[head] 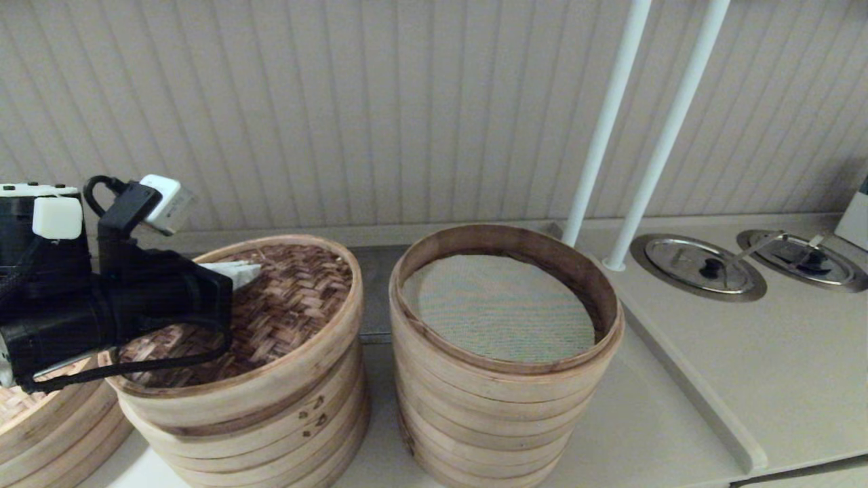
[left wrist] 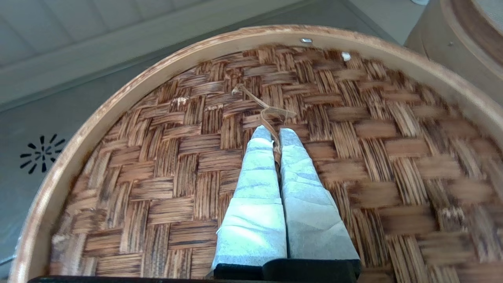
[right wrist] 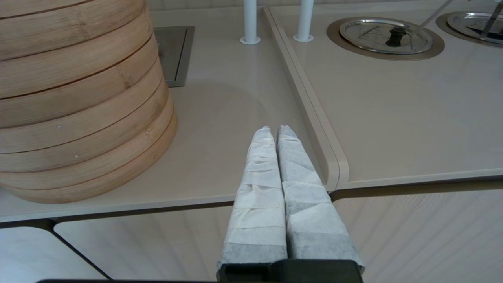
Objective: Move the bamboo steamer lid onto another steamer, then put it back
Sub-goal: Put the steamer
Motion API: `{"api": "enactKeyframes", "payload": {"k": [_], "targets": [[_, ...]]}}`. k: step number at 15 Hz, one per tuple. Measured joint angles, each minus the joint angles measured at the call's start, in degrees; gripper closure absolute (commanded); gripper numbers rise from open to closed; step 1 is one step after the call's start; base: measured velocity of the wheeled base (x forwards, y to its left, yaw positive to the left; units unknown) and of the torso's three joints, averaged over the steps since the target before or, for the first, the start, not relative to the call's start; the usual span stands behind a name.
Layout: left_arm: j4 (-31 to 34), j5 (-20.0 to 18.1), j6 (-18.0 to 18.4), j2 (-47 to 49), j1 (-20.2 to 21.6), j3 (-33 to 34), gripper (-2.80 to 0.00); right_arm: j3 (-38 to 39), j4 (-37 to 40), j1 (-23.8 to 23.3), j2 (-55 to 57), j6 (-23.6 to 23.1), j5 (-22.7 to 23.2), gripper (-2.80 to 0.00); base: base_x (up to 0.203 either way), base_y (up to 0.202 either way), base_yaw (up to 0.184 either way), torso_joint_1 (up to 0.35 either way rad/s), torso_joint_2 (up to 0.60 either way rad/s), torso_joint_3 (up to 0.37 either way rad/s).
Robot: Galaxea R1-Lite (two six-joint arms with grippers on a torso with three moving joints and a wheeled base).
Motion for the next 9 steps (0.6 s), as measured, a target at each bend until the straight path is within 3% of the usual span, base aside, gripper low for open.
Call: {"api": "enactKeyframes", "payload": {"k": [9], "targets": [[-4.6, -0.1, -0.1, 2.5, 2.0, 2.9, 0.0, 0.0, 0.0, 0.0, 0.0, 0.0, 0.0, 0.0, 0.0, 0.0, 0.0, 0.0, 0.0, 0.0]]}}
